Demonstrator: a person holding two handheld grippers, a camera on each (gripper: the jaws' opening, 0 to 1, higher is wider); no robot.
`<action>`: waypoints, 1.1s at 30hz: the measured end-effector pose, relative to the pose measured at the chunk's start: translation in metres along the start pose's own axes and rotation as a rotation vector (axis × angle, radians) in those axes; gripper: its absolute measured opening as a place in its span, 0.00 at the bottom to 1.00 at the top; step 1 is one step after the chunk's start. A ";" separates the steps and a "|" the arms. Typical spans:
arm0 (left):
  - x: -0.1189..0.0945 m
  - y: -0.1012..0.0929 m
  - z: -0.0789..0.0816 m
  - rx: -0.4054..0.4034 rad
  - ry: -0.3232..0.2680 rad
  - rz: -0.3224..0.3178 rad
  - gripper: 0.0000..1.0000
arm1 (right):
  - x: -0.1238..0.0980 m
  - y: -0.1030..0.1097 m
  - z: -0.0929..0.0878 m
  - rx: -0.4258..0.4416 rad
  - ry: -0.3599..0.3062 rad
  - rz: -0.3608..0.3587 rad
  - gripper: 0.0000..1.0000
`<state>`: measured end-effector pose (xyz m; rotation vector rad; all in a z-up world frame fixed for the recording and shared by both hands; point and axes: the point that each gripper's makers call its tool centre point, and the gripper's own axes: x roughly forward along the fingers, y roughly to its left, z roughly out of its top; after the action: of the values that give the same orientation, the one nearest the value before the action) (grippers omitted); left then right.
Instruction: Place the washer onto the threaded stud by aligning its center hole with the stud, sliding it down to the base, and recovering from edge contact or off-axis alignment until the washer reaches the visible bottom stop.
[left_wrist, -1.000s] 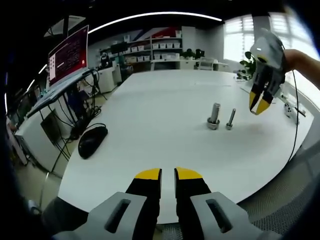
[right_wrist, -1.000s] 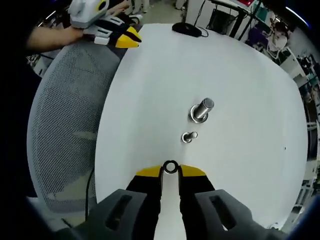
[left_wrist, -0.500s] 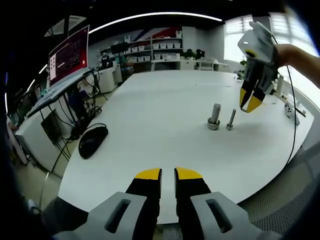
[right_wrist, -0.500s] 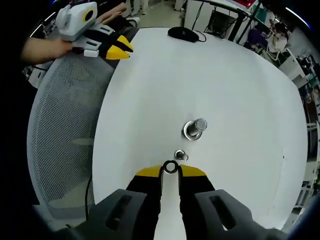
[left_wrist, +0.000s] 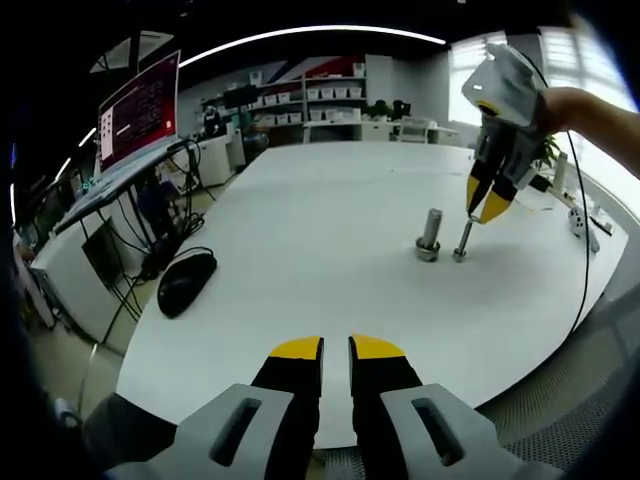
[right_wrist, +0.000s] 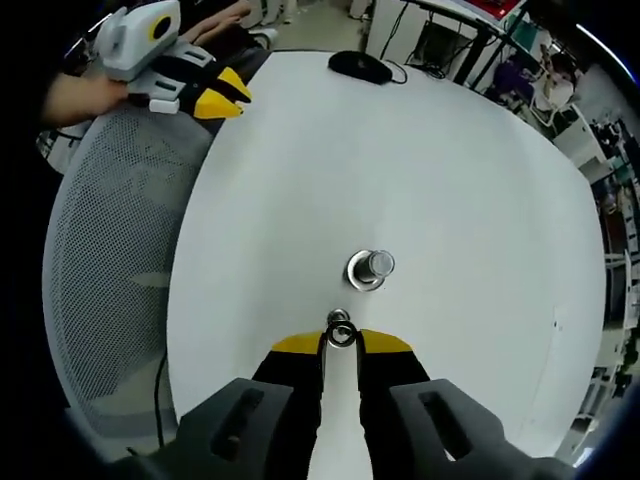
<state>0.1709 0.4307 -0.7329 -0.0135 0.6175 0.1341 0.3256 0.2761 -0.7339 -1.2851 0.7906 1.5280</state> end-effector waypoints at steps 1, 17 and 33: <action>0.000 0.000 0.000 0.000 0.000 0.000 0.08 | 0.001 0.000 0.000 0.000 0.001 0.000 0.14; -0.001 -0.001 0.001 -0.002 -0.004 -0.002 0.08 | 0.017 -0.001 -0.002 0.013 0.022 0.016 0.14; -0.001 -0.001 0.001 -0.007 -0.007 -0.007 0.07 | 0.047 0.000 -0.009 0.020 0.035 0.053 0.14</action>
<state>0.1710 0.4298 -0.7319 -0.0218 0.6100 0.1291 0.3291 0.2796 -0.7815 -1.2885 0.8667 1.5395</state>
